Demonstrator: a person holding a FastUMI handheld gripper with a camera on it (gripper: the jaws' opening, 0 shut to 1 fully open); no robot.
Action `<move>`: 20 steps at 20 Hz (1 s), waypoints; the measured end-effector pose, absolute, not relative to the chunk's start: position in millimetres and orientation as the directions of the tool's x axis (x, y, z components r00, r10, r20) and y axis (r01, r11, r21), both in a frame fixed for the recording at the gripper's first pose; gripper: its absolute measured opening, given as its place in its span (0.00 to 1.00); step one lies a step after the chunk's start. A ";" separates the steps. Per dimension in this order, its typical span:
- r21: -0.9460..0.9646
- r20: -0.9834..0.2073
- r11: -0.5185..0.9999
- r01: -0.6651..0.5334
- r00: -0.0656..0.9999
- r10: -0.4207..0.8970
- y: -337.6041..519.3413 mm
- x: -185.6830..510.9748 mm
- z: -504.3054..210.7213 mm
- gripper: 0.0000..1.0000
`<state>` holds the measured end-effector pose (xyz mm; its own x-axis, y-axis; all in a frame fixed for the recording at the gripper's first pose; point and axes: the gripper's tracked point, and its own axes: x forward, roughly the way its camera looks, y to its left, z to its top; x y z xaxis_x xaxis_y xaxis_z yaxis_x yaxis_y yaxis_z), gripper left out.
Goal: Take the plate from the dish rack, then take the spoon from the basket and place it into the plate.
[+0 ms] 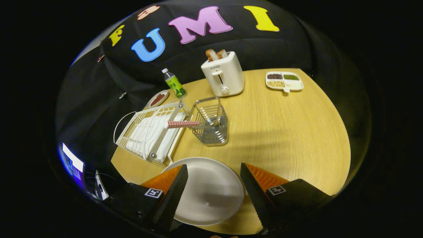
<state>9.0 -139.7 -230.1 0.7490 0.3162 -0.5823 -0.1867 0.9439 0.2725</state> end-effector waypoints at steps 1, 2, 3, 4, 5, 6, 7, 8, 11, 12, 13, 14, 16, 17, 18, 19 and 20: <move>0.238 -0.546 0.944 -0.229 0.772 0.325 -133.2 13.3 -217.3 0.99; 0.199 -0.510 0.942 -0.269 0.793 0.334 -126.6 18.2 -205.9 0.99; 0.160 -0.476 0.938 -0.308 0.808 0.347 -118.5 22.3 -197.1 0.99; 0.135 -0.451 0.931 -0.340 0.815 0.363 -110.2 26.9 -191.3 0.98; 0.116 -0.438 0.924 -0.363 0.817 0.376 -101.7 29.4 -190.2 0.98; 0.103 -0.437 0.920 -0.379 0.813 0.384 -94.6 33.5 -191.9 0.98; 0.091 -0.443 0.918 -0.385 0.810 0.384 -89.6 39.5 -197.4 0.99; 0.081 -0.444 0.918 -0.387 0.811 0.381 -86.4 45.7 -202.7 0.98; 0.044 -0.412 0.924 -0.380 0.836 0.363 -79.5 67.6 -205.9 0.99; 0.029 -0.403 0.924 -0.381 0.842 0.360 -77.5 73.6 -207.1 0.99; 0.010 -0.396 0.925 -0.380 0.848 0.352 -76.0 79.4 -209.0 0.99; -0.015 -0.396 0.927 -0.374 0.854 0.338 -76.5 86.2 -213.2 0.99; -0.041 -0.391 0.928 -0.370 0.861 0.326 -75.1 95.6 -218.2 0.99; -0.052 -0.381 0.930 -0.365 0.868 0.319 -74.7 100.6 -218.5 0.99; -0.057 -0.373 0.929 -0.366 0.871 0.320 -73.4 104.1 -219.1 0.97; -0.065 -0.369 0.928 -0.367 0.873 0.319 -71.6 107.0 -221.3 0.94; -0.076 -0.368 0.927 -0.368 0.874 0.317 -70.5 110.7 -223.5 0.87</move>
